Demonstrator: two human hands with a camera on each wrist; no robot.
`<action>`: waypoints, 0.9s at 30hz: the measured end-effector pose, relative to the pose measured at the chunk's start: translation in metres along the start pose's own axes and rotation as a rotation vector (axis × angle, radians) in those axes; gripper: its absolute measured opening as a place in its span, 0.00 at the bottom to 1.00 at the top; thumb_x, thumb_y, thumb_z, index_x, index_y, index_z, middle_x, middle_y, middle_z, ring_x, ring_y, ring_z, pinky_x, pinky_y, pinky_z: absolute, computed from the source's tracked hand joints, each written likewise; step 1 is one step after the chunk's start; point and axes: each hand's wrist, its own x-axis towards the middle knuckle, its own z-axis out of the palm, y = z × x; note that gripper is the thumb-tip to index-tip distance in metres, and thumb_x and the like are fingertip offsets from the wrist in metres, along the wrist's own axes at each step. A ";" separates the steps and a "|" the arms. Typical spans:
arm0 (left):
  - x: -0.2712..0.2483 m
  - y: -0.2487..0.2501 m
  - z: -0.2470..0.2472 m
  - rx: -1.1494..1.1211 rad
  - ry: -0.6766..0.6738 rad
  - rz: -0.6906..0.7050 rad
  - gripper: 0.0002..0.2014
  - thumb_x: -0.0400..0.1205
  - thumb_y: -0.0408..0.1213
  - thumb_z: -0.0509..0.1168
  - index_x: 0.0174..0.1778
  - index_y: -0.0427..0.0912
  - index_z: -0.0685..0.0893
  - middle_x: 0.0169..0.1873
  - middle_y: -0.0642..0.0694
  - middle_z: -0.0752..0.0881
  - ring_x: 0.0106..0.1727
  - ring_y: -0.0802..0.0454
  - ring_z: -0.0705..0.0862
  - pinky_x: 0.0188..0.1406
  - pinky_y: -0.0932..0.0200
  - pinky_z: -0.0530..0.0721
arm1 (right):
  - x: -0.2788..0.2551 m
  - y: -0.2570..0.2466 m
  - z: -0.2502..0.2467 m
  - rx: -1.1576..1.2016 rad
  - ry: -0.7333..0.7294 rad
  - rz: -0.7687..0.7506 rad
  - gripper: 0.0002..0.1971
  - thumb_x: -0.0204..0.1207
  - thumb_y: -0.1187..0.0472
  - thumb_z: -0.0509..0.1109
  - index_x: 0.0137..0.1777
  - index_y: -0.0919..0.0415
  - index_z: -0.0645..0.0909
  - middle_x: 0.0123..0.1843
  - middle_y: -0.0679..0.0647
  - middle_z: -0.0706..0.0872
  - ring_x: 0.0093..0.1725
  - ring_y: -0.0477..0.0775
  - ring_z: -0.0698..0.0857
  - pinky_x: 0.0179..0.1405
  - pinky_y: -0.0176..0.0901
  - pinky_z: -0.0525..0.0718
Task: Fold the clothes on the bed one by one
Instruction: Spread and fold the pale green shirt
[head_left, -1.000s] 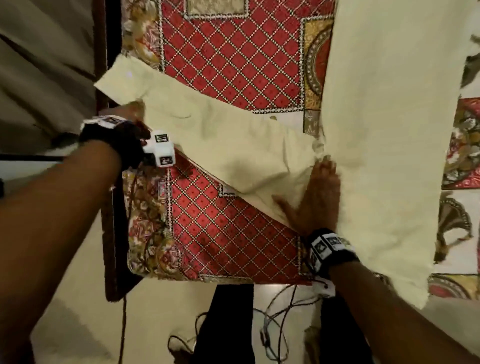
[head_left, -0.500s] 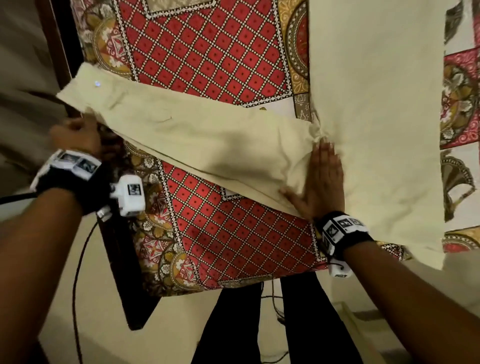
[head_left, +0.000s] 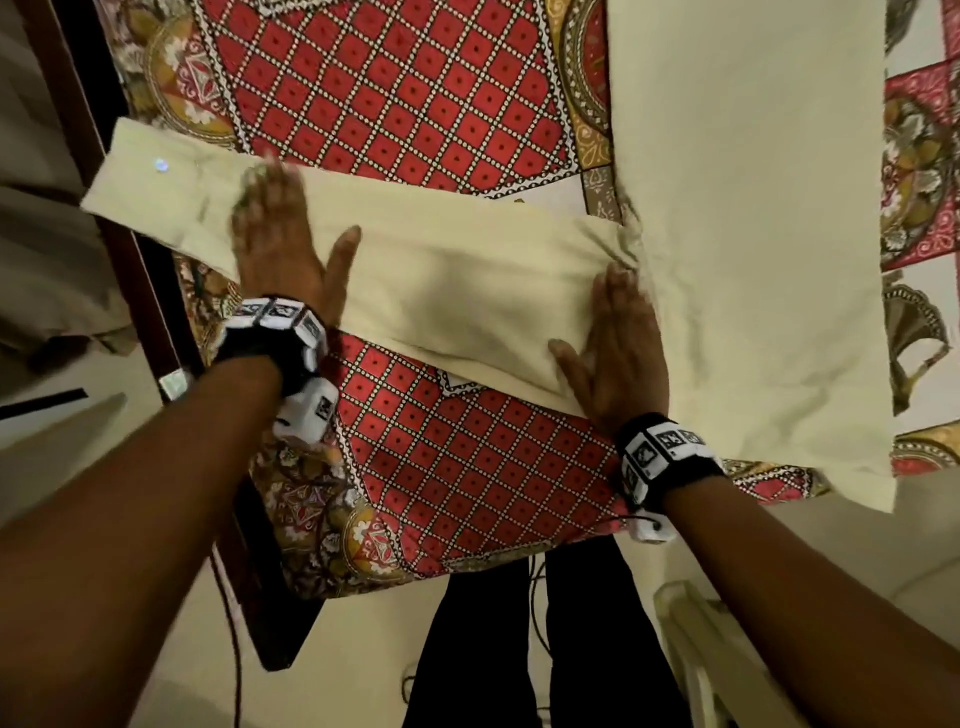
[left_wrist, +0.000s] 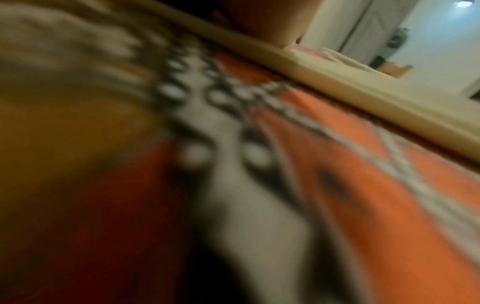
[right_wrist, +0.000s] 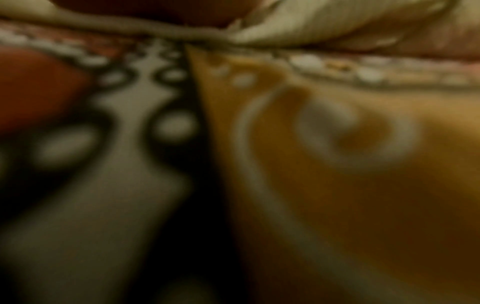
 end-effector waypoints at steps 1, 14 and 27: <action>0.000 -0.011 -0.005 0.008 0.010 -0.043 0.42 0.86 0.68 0.43 0.88 0.42 0.45 0.88 0.41 0.46 0.88 0.44 0.44 0.86 0.44 0.43 | -0.001 -0.001 0.000 0.004 -0.001 -0.003 0.46 0.85 0.37 0.64 0.88 0.70 0.52 0.90 0.66 0.51 0.90 0.62 0.51 0.89 0.60 0.52; -0.042 0.101 -0.023 0.071 -0.077 0.327 0.33 0.86 0.39 0.56 0.87 0.36 0.55 0.86 0.33 0.52 0.87 0.35 0.50 0.87 0.41 0.48 | 0.001 -0.026 -0.018 0.098 0.004 -0.025 0.52 0.81 0.31 0.62 0.88 0.71 0.51 0.90 0.67 0.50 0.90 0.65 0.49 0.89 0.63 0.50; -0.026 0.064 -0.008 0.295 -0.496 0.523 0.55 0.75 0.78 0.50 0.87 0.48 0.32 0.85 0.50 0.32 0.87 0.48 0.36 0.86 0.45 0.38 | 0.015 -0.018 0.000 0.011 -0.028 0.017 0.63 0.70 0.19 0.62 0.88 0.70 0.53 0.89 0.68 0.54 0.90 0.65 0.52 0.89 0.58 0.47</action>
